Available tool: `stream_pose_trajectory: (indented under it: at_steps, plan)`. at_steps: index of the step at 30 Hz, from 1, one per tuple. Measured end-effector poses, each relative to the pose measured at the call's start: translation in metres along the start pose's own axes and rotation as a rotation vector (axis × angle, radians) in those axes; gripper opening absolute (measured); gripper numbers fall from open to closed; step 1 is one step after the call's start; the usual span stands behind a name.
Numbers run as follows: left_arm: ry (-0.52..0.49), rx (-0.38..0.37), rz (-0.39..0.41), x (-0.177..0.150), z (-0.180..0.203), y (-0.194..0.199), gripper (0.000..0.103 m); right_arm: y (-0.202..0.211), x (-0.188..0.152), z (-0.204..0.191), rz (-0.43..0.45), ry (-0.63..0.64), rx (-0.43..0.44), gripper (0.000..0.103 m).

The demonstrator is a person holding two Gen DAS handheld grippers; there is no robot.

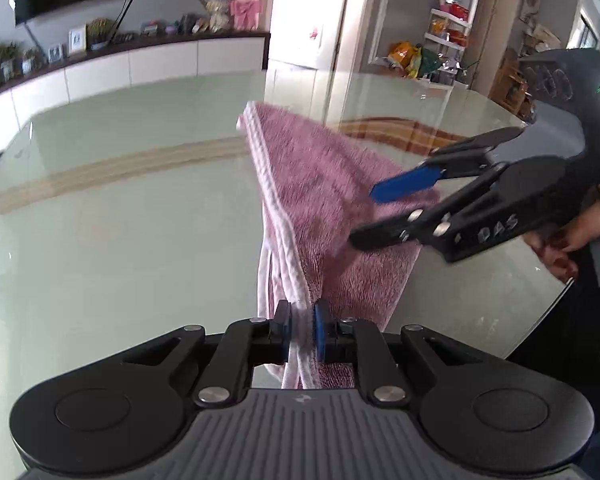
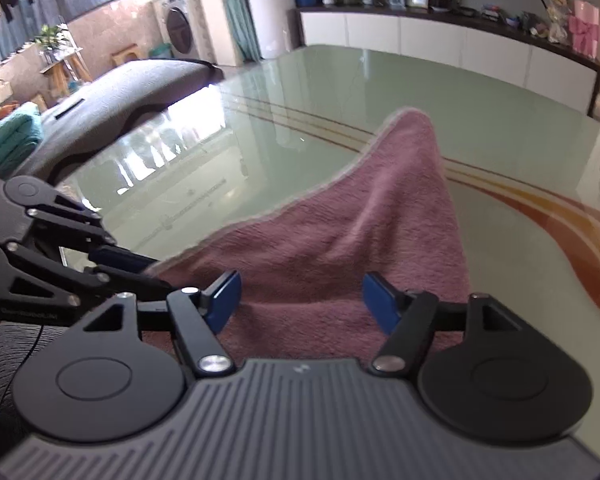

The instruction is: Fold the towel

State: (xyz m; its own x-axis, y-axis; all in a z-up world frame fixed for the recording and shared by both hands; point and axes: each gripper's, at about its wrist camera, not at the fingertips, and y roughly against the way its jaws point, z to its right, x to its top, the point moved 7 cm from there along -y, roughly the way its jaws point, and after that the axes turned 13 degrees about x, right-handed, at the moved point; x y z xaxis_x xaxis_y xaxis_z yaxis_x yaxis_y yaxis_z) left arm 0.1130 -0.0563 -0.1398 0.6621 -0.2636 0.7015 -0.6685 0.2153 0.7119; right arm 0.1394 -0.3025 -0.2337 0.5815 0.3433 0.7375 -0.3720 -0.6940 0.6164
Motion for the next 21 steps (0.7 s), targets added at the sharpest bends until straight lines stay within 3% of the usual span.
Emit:
stream_pose_trajectory:
  at_steps: [2, 5, 10, 14, 19, 21]
  plan:
    - [-0.005, 0.008, 0.004, 0.001, -0.002, 0.002, 0.029, 0.0, 0.0, 0.002, 0.004, -0.008, 0.005, 0.069]
    - [-0.039, 0.025, 0.034, 0.003, -0.006, 0.01, 0.034, 0.003, 0.0, -0.001, 0.015, -0.003, 0.0, 0.069]
    - [-0.246, 0.119, 0.167, 0.006, -0.009, 0.038, 0.044, 0.014, 0.008, -0.001, 0.045, -0.002, 0.018, 0.068]
    - [-0.378, 0.101, 0.254, 0.006, 0.004, 0.058, 0.05, 0.016, 0.011, -0.012, 0.035, -0.008, 0.131, 0.052]
    - [-0.472, 0.073, 0.283, 0.0, 0.018, 0.066, 0.054, 0.014, 0.001, -0.039, -0.039, 0.119, 0.23, 0.047]
    - [-0.466, 0.074, 0.269, -0.001, 0.016, 0.065, 0.054, 0.014, -0.01, -0.056, -0.089, 0.247, 0.262, 0.053]
